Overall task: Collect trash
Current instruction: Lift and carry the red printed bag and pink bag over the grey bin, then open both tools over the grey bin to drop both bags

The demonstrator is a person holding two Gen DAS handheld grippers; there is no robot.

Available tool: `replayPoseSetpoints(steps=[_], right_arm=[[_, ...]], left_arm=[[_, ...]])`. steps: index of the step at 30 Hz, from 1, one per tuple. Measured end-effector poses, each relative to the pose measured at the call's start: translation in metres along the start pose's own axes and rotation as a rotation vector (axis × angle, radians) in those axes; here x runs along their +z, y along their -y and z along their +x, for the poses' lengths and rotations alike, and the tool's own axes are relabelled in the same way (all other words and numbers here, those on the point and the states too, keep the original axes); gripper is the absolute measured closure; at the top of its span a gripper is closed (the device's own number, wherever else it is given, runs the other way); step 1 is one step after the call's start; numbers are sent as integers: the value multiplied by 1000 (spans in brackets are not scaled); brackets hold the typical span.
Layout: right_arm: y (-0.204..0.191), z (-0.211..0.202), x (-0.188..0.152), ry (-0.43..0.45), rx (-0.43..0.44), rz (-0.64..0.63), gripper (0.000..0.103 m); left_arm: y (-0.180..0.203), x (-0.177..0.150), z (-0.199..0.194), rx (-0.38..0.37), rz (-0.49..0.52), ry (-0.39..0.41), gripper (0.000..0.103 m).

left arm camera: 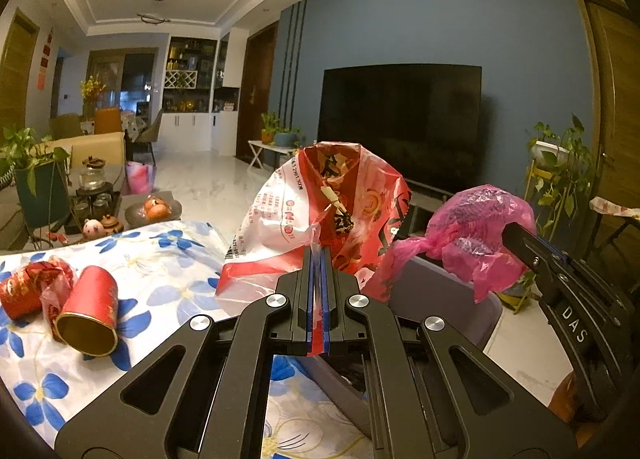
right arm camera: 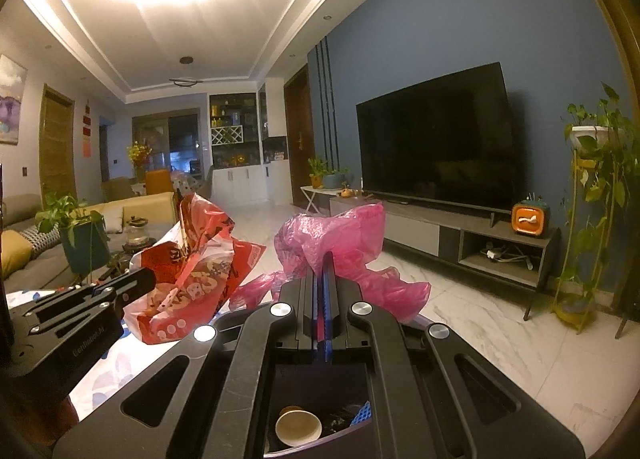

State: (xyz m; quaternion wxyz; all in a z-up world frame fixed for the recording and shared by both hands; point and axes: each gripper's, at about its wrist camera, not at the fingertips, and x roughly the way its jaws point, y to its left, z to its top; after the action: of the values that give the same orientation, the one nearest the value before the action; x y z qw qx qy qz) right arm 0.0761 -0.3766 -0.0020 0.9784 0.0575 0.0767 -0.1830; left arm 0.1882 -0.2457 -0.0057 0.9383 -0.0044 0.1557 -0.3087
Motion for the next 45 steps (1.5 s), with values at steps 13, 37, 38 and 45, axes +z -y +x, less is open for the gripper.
replayPoseSetpoints(steps=[13,37,38,45], right_arm=[[3,9,0,-22,-11,9,100],[4,29,-8,-70,12,27,100],[5,29,-8,-69,13,31,100],[11,35,-10,-88,7,39,98]], left_arm=[[15,-4,20,-20,12,-29,101],[22,-14,46,-71,6,-72,100],[22,-15,46,-77,5,-73,100],[21,-17,48,-66,4,-84,70]])
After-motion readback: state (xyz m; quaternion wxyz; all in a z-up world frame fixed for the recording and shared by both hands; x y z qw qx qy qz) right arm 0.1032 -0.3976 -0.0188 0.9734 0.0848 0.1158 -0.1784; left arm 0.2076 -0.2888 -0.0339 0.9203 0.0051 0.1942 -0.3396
